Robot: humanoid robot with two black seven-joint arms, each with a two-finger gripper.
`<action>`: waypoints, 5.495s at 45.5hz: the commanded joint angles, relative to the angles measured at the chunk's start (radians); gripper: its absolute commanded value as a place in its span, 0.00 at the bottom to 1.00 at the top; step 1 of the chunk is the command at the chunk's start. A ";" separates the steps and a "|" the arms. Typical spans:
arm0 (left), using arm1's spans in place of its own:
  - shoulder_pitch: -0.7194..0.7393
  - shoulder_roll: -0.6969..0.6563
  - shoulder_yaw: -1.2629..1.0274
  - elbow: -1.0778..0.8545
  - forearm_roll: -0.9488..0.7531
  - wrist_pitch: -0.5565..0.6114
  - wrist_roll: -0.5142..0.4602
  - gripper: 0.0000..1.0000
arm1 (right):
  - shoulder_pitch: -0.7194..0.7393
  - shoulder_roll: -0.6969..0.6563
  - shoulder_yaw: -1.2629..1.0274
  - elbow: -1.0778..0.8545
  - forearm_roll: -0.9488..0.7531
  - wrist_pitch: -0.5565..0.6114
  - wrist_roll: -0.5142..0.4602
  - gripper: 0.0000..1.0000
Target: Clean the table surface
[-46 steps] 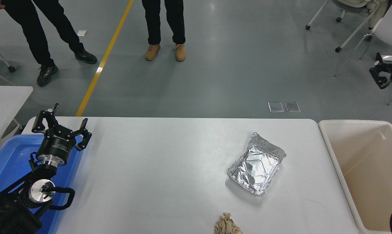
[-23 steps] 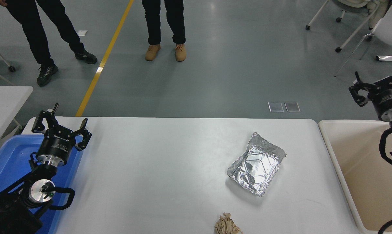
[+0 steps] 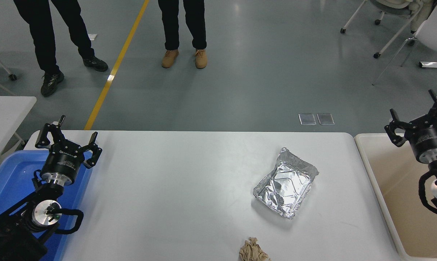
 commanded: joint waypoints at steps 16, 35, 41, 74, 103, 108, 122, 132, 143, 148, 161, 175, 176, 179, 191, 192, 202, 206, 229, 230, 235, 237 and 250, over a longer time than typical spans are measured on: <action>0.000 0.000 0.000 0.000 -0.001 0.000 0.000 0.99 | -0.031 0.009 -0.014 -0.001 -0.021 0.001 0.005 0.99; 0.000 0.000 0.000 0.000 -0.001 0.000 0.000 0.99 | 0.006 -0.032 -0.110 -0.019 -0.008 0.001 0.002 0.99; 0.000 0.000 0.000 0.000 -0.001 0.000 0.000 0.99 | 0.015 -0.057 -0.130 -0.019 -0.007 0.001 0.002 0.99; 0.000 0.000 0.000 0.000 0.001 0.000 0.000 0.99 | 0.396 -0.299 -0.844 0.015 -0.316 0.026 0.001 0.98; 0.000 0.000 0.000 0.000 0.001 0.000 0.000 0.99 | 0.425 -0.416 -0.957 0.252 -0.893 0.024 0.004 0.98; 0.000 0.000 0.000 0.000 -0.001 0.000 0.000 0.99 | 0.405 -0.414 -0.957 0.291 -0.938 0.023 0.004 0.98; 0.000 0.000 0.000 0.000 0.001 0.000 0.000 0.99 | 0.389 -0.394 -1.028 0.384 -0.987 -0.017 -0.005 0.98; 0.000 0.000 0.000 0.000 -0.001 0.000 0.000 0.99 | 0.386 -0.324 -1.112 0.372 -0.986 -0.103 -0.011 0.98; 0.000 0.000 0.000 0.000 -0.001 0.000 0.000 0.99 | 0.388 -0.236 -1.155 0.334 -0.982 -0.196 -0.013 0.97; 0.000 0.000 0.000 0.000 -0.001 0.000 0.000 0.99 | 0.392 -0.212 -1.201 0.309 -0.975 -0.250 -0.014 0.95; 0.000 0.000 0.000 0.000 -0.001 0.000 0.000 0.99 | 0.385 -0.149 -1.216 0.291 -0.958 -0.279 -0.060 0.95; 0.000 0.000 0.000 0.000 -0.001 0.000 0.000 0.99 | 0.425 -0.081 -1.256 0.242 -0.932 -0.293 -0.079 0.94; 0.000 0.000 0.000 0.000 -0.001 0.000 0.000 0.99 | 0.432 -0.069 -1.267 0.233 -0.927 -0.293 -0.079 0.94; 0.000 0.000 0.000 0.000 -0.001 0.000 0.000 0.99 | 0.463 -0.043 -1.301 0.214 -0.901 -0.295 -0.086 0.94; 0.000 0.000 0.000 0.000 -0.001 0.000 0.000 0.99 | 0.578 0.000 -1.488 0.202 -0.749 -0.295 -0.146 0.91; 0.000 0.000 0.000 0.000 0.001 0.000 0.000 0.99 | 0.586 0.002 -1.499 0.202 -0.743 -0.296 -0.149 0.91; 0.000 0.000 0.000 0.000 -0.001 0.000 0.000 0.99 | 0.630 0.008 -1.574 0.203 -0.720 -0.296 -0.175 0.91; 0.000 0.000 0.000 0.000 -0.001 0.000 0.000 0.99 | 0.652 0.009 -1.606 0.203 -0.716 -0.295 -0.186 0.91; 0.000 0.000 0.000 0.000 -0.001 0.000 0.000 0.99 | 0.793 0.144 -1.861 0.217 -0.660 -0.275 -0.234 0.95; 0.000 0.000 0.000 0.000 -0.001 0.000 0.000 0.99 | 0.799 0.144 -1.861 0.219 -0.656 -0.275 -0.234 0.95; 0.000 0.000 0.000 0.000 -0.001 0.000 0.000 0.99 | 0.828 0.141 -1.862 0.235 -0.634 -0.259 -0.234 0.96; 0.000 -0.002 0.000 0.000 -0.001 0.000 0.000 0.99 | 0.843 0.138 -1.862 0.245 -0.634 -0.253 -0.234 0.96; 0.000 -0.002 0.000 0.000 -0.001 0.000 0.000 0.99 | 0.863 0.121 -1.853 0.294 -0.578 -0.253 -0.235 0.96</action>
